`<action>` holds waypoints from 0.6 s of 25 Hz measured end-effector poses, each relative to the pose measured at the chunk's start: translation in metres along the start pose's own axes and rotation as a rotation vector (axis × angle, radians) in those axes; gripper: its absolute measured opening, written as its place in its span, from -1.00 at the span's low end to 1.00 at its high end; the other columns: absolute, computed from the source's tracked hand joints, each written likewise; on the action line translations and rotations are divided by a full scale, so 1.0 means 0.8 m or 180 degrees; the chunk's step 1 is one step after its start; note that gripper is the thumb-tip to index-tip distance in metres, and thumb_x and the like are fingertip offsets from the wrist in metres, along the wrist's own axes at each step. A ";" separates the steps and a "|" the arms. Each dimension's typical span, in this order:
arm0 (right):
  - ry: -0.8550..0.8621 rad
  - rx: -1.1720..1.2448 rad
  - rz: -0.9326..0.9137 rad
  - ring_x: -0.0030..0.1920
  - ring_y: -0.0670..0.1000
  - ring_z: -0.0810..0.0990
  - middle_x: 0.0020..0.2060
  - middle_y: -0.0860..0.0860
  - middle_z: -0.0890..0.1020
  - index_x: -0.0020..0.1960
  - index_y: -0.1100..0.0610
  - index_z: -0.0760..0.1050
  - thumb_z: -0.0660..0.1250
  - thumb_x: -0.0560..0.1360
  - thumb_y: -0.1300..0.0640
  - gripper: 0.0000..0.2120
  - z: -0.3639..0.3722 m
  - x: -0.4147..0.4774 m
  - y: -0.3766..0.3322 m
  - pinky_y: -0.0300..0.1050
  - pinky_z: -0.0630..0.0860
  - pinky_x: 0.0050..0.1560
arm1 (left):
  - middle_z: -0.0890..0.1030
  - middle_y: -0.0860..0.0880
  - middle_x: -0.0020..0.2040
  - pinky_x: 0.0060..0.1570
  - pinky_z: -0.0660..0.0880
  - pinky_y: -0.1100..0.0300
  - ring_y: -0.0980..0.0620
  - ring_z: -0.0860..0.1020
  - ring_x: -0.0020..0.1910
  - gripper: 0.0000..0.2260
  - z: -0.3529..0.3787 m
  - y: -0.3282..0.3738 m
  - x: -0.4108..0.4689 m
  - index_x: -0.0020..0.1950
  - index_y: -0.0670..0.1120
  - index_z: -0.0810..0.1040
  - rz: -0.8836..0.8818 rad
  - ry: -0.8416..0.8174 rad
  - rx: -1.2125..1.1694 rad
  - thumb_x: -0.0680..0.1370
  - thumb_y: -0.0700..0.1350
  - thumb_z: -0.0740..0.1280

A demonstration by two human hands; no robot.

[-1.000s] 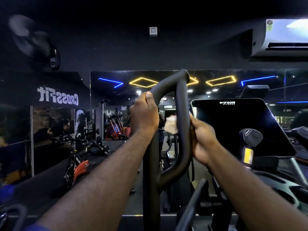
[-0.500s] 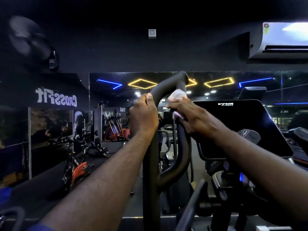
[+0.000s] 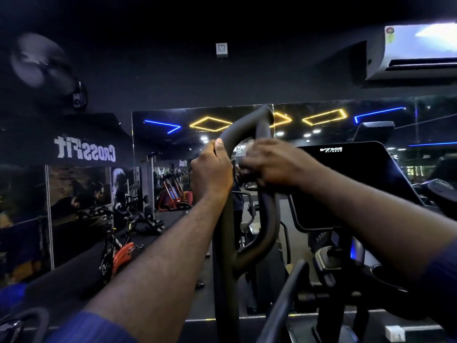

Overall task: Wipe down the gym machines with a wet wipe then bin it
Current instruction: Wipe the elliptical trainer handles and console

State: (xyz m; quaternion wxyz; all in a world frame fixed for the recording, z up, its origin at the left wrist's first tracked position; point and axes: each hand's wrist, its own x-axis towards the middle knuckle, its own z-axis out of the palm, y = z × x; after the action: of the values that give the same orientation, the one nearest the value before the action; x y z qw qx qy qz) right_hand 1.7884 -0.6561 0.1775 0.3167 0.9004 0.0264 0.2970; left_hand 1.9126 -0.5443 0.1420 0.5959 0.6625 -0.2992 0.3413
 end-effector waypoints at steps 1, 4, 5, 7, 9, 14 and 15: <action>0.0295 0.0124 0.0168 0.39 0.06 0.51 0.18 0.05 0.66 0.27 0.08 0.55 0.02 0.54 -0.13 -0.49 0.001 0.000 0.008 0.04 0.22 0.59 | 0.58 -0.02 -0.16 -0.36 0.33 0.21 0.12 0.51 -0.27 -0.63 0.000 0.000 0.000 0.27 -0.03 0.59 -0.0012 0.0000 0.0003 0.76 0.12 0.08; 0.1137 0.0699 0.0471 0.53 0.11 0.39 0.27 0.12 0.62 0.25 0.19 0.59 0.13 0.59 0.03 -0.60 0.064 -0.035 -0.021 0.17 0.22 0.61 | 0.62 -0.07 -0.05 -0.25 0.42 0.13 -0.03 0.59 -0.14 -0.57 0.001 -0.002 -0.003 0.31 -0.01 0.51 0.0083 -0.0146 0.0150 0.73 0.24 0.04; 0.1423 0.1063 0.0640 0.55 0.11 0.36 0.29 0.13 0.61 0.26 0.21 0.60 0.19 0.61 0.14 -0.68 0.090 -0.055 -0.052 0.20 0.27 0.58 | 0.61 -0.08 -0.02 -0.22 0.45 0.10 -0.07 0.60 -0.10 -0.55 0.001 -0.004 -0.004 0.32 -0.02 0.48 0.0096 -0.0260 0.0196 0.71 0.27 0.04; 0.1792 0.1797 0.1085 0.60 0.08 0.28 0.38 0.11 0.57 0.34 0.20 0.58 0.22 0.64 0.23 -0.68 0.134 -0.094 -0.128 0.18 0.26 0.58 | 0.61 -0.11 0.03 -0.11 0.55 0.01 -0.14 0.61 -0.03 -0.56 0.001 -0.006 -0.005 0.30 -0.03 0.42 0.0048 -0.0414 0.0270 0.69 0.30 0.09; 0.2054 0.2279 0.1423 0.62 0.05 0.23 0.45 0.06 0.52 0.42 0.16 0.55 0.17 0.66 0.21 -0.63 0.160 -0.121 -0.205 0.12 0.18 0.62 | 0.60 -0.12 0.09 -0.02 0.58 -0.06 -0.16 0.60 0.01 -0.57 -0.001 -0.005 -0.007 0.32 -0.02 0.38 -0.0016 -0.0502 0.0291 0.67 0.29 0.17; 0.3115 0.4828 0.2481 0.49 -0.08 0.46 0.43 -0.05 0.57 0.23 -0.26 0.66 0.26 0.71 0.12 -0.67 0.129 -0.122 -0.293 -0.03 0.36 0.53 | 0.61 -0.14 0.08 0.03 0.61 -0.08 -0.19 0.63 0.01 -0.54 -0.004 -0.014 -0.032 0.34 -0.03 0.32 -0.0186 -0.0564 0.0181 0.60 0.16 0.38; 0.3511 0.4870 0.3023 0.45 -0.14 0.49 0.43 -0.07 0.57 0.27 -0.28 0.63 0.26 0.71 0.09 -0.69 0.117 -0.114 -0.275 -0.08 0.37 0.52 | 0.61 -0.15 0.07 0.05 0.62 -0.11 -0.21 0.63 0.01 -0.53 -0.004 -0.017 -0.034 0.34 -0.03 0.32 -0.0220 -0.0531 0.0204 0.57 0.15 0.40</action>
State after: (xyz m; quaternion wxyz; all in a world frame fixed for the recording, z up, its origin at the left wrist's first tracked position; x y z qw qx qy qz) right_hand 1.7963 -0.5541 -0.0570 -0.5401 0.5184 -0.0082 0.6629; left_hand 1.9071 -0.5395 0.1122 0.5589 0.7172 -0.3136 0.2736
